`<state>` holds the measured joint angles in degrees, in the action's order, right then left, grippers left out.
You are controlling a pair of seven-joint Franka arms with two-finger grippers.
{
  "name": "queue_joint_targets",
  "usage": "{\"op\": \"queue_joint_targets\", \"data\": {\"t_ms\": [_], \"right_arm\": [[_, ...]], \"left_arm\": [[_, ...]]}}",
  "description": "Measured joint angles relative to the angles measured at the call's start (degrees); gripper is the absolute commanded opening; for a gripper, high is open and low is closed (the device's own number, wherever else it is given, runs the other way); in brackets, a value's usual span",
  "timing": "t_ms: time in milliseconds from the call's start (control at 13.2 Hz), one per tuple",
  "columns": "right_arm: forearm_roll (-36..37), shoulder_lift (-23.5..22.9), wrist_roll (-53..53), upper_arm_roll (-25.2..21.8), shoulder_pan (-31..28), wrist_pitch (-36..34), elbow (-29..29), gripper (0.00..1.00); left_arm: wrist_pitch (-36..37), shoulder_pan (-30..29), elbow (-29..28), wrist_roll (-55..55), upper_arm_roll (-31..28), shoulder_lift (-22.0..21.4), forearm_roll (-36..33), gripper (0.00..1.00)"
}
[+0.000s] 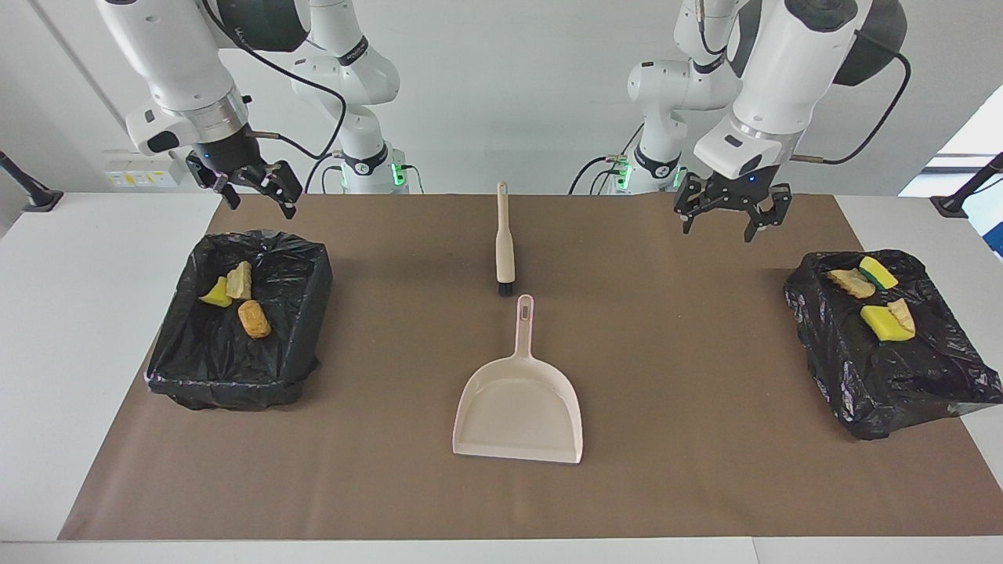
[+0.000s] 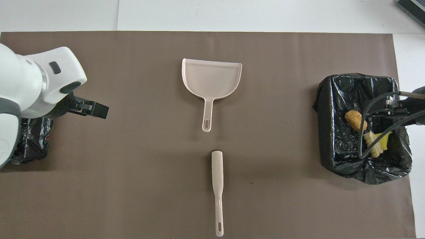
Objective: Sweep and dump trash in bin
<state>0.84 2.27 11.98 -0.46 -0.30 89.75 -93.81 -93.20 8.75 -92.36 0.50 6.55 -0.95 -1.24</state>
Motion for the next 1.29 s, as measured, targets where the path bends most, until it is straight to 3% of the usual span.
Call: {"op": "queue_joint_targets", "data": {"t_ms": [378,832,1285], "right_arm": [[0.0,0.0,-7.7,-0.4,-0.2,0.3,0.0,1.0],[0.0,0.0,-13.2,-0.7,-0.5,3.1,0.0,1.0],[0.0,0.0,-13.3,0.1,0.0,3.7,0.0,1.0]], "left_arm": [[9.0,-2.5,3.5,0.7,-0.4,-3.8,2.8,1.0],[13.4,-2.5,11.4,0.8,-2.4,0.1,2.8,1.0],[13.4,-2.5,12.6,0.8,-2.4,0.4,2.8,1.0]]}}
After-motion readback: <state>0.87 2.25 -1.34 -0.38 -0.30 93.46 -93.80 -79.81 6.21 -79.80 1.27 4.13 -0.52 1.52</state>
